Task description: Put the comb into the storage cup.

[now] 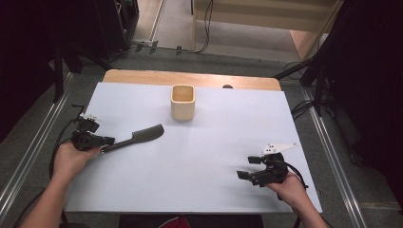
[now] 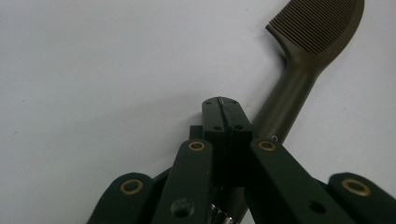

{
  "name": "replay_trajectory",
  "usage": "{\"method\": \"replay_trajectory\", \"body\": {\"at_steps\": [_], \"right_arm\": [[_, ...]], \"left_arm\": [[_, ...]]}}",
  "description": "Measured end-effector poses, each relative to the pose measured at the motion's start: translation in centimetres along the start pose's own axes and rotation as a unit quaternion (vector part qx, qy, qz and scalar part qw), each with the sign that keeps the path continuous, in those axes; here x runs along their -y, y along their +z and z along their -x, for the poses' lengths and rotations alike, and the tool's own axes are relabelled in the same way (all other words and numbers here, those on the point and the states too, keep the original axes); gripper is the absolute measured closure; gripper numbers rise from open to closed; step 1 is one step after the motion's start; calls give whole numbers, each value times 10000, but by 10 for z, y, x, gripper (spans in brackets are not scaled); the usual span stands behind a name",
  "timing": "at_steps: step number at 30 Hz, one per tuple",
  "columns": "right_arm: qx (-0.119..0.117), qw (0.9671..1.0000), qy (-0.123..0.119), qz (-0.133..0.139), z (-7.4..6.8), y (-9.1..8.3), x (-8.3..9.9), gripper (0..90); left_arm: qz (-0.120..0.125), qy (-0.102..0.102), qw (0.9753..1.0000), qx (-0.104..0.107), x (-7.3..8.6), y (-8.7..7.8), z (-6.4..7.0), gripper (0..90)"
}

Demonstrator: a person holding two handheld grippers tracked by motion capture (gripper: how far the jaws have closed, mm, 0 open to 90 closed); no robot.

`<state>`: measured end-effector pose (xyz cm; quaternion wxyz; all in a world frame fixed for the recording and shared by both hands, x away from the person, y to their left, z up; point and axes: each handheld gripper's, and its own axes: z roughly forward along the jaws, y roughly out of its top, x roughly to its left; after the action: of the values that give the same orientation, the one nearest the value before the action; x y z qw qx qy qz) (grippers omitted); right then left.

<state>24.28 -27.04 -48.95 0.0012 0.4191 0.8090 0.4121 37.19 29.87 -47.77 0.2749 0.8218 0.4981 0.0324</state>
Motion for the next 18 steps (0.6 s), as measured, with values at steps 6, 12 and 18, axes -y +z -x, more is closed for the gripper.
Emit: {"method": "replay_trajectory", "body": {"at_steps": [6, 12, 18], "right_arm": [[15, 10000, -1, 10, 0, 0, 0, 129], [16, 10000, 2, 9, 0, 0, 0, 129], [-1, 10000, 2, -2, 0, 1, 0, 129]], "left_arm": [[0, 3, 10000, 69, 4, -1, 3, 900], [-30, 56, 9999, 131, 6, -1, 7, 900], [-43, 67, 9998, 165, 7, 0, 10, 900]]}}
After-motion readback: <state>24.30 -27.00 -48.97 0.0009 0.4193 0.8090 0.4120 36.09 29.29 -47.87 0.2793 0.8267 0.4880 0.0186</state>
